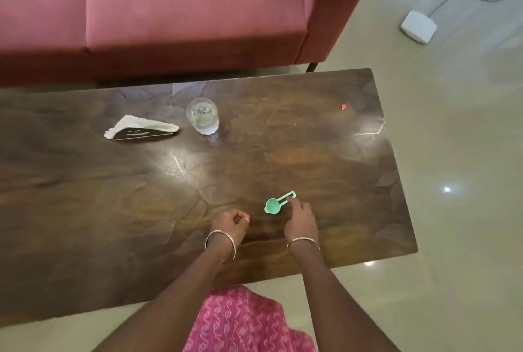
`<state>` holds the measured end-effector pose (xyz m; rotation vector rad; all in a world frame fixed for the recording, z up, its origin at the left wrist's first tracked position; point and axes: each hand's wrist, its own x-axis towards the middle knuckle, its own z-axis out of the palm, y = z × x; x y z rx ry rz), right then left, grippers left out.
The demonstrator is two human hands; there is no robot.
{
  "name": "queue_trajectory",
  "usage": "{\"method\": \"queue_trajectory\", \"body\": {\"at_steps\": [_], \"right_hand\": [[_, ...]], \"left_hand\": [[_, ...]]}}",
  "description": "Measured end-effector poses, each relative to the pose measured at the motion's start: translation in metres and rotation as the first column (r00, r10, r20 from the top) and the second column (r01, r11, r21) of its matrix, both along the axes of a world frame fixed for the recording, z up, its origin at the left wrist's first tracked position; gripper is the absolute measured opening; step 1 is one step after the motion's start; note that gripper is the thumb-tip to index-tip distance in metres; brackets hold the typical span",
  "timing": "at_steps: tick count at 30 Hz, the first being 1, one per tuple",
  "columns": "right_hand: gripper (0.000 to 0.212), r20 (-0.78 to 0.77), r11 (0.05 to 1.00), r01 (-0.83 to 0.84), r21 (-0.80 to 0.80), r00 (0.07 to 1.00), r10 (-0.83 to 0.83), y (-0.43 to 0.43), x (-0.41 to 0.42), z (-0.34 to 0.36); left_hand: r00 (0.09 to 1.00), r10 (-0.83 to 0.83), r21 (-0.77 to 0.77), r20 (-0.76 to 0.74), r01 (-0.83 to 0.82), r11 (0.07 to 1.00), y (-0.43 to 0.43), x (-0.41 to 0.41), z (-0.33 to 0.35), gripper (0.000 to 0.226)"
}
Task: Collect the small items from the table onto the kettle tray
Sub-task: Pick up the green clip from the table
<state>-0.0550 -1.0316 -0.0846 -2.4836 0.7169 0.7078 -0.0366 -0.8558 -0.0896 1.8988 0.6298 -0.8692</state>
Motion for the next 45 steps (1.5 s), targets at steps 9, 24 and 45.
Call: {"method": "queue_trajectory", "body": {"at_steps": [9,24,45], "right_hand": [[0.042,0.015,0.966,-0.17,-0.196,0.984,0.176,0.004,0.013,-0.047],[0.02,-0.204,0.598,0.443,0.668,0.882,-0.426,0.068,-0.021,0.032],[0.037,-0.401,0.179,0.41,0.894,0.912,-0.087,0.337,-0.086,0.187]], "left_hand": [[0.999,0.032,0.042,-0.022,-0.031,0.999,0.005,0.001,-0.022,0.018],[0.978,0.21,-0.133,0.0,-0.208,0.969,0.054,-0.009,0.065,0.002],[0.78,0.625,-0.535,0.003,-0.527,0.661,0.326,-0.105,0.203,0.026]]}}
